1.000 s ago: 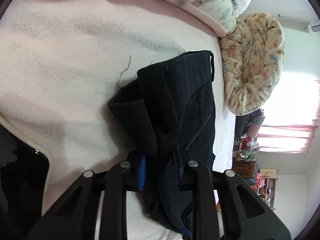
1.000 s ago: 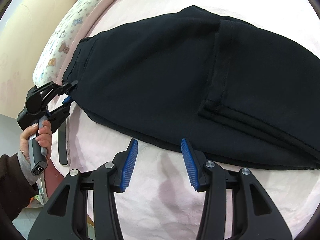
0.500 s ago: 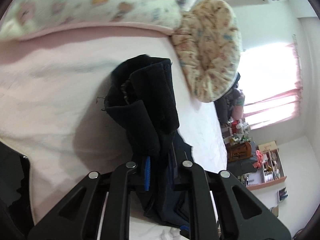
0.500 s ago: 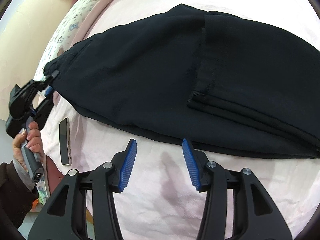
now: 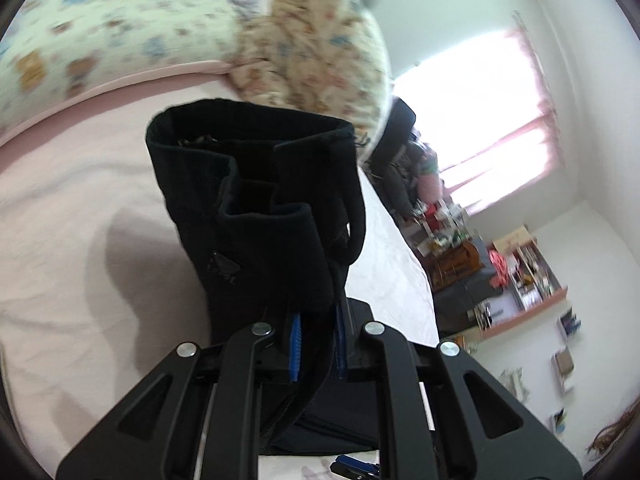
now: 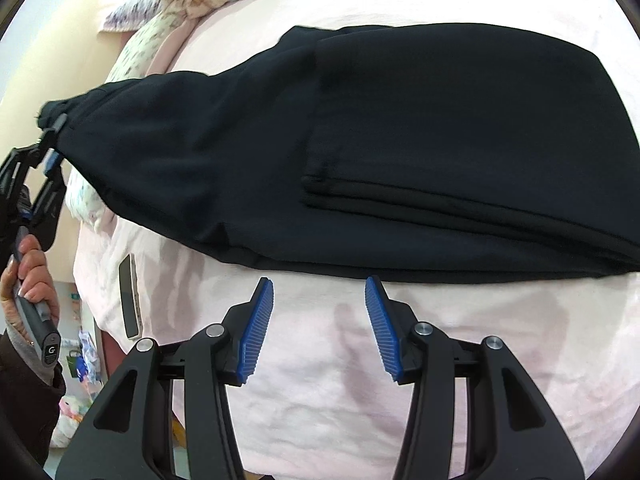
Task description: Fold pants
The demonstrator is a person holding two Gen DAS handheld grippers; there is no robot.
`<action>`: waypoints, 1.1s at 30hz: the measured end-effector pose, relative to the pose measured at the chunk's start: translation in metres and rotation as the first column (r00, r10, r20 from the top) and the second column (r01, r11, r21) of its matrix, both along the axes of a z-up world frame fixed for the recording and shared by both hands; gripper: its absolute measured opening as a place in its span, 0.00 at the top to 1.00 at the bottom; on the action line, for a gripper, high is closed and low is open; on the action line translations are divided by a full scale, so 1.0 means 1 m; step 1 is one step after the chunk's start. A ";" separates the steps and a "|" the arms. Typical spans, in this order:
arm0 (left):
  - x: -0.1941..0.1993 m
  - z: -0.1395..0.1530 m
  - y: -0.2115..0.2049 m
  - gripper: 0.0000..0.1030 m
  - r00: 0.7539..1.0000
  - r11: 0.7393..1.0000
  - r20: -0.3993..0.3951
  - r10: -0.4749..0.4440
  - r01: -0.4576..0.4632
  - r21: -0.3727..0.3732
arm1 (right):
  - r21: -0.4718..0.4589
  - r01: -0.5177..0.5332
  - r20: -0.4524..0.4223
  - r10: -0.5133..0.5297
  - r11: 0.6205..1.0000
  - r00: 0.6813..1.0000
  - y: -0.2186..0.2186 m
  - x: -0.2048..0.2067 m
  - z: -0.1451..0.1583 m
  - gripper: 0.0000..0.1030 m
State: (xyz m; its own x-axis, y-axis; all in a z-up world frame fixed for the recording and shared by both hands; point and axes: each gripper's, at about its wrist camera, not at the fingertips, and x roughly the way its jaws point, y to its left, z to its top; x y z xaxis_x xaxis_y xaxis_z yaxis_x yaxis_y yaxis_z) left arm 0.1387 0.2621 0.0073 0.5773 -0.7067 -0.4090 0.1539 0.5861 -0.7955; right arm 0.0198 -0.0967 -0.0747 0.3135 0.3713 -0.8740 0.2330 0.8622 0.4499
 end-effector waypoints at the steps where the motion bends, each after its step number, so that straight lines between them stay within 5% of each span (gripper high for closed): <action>1: -0.001 0.004 -0.007 0.88 1.000 1.000 0.010 -0.014 0.014 0.002 | 0.003 0.008 0.001 -0.008 1.000 1.000 -0.006 -0.002 0.000 0.51; 11: -0.010 0.040 -0.113 0.88 0.973 0.978 0.097 -0.210 0.208 0.026 | 0.029 0.111 -0.001 -0.111 0.993 0.994 -0.064 -0.031 -0.002 0.51; 18: -0.021 0.032 -0.196 0.88 0.940 0.942 0.065 -0.336 0.335 0.030 | 0.034 0.185 -0.011 -0.185 0.982 0.983 -0.105 -0.061 -0.005 0.51; 29: -0.046 -0.005 -0.319 0.88 0.865 0.864 -0.042 -0.499 0.501 0.048 | 0.034 0.319 -0.048 -0.317 0.947 0.947 -0.166 -0.113 -0.019 0.51; 33: -0.059 -0.016 -0.359 0.88 0.825 0.816 -0.074 -0.561 0.565 0.122 | 0.039 0.360 -0.057 -0.357 0.932 0.932 -0.180 -0.125 -0.024 0.50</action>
